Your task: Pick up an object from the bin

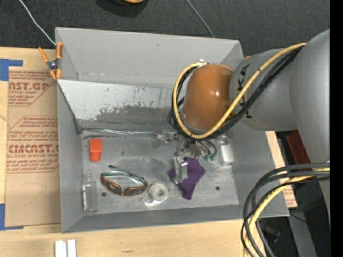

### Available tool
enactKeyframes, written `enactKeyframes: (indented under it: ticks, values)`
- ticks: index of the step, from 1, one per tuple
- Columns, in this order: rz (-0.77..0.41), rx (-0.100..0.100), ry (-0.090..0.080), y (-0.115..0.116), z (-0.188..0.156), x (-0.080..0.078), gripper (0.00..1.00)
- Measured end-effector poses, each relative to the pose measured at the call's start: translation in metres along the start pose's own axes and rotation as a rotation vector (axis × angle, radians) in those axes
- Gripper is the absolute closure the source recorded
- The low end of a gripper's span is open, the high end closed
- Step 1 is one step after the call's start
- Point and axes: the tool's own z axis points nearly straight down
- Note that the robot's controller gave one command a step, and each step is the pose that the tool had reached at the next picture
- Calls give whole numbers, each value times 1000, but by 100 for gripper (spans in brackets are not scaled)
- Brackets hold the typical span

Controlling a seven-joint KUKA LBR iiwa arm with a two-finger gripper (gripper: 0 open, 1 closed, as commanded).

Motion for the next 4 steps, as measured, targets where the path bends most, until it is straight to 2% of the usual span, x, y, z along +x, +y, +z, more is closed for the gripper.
enactKeyframes:
  ticks: [1, 2, 3, 4]
  values:
    - [455, -1, 8, -30, 31, 35, 0]
    - [-257, -1, 0, -83, 34, 108, 100]
    - [-257, -1, 0, -83, 34, 108, 100]
    - [-242, -4, 3, -91, -77, 106, 100]
